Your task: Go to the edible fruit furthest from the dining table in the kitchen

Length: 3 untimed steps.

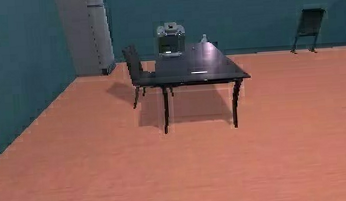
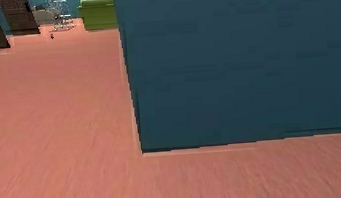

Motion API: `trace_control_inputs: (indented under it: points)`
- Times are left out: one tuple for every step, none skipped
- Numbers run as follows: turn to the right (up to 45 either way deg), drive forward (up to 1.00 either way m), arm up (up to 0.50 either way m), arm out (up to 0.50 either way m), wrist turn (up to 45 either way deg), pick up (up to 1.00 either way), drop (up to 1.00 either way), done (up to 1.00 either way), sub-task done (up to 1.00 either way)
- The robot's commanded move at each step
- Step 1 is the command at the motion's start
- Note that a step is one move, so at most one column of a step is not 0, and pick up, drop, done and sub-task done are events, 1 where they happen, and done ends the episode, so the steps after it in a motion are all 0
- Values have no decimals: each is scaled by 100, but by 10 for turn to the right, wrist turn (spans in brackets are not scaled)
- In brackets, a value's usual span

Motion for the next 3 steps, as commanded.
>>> trace_control_inputs:
  points:
    - [0, 100, 0, 0, 0, 0, 0, 0, 0]
    - [-60, 0, 0, 0, 0, 0, 0, 0, 0]
    - [0, 10, 0, 0, 0, 0, 0, 0, 0]
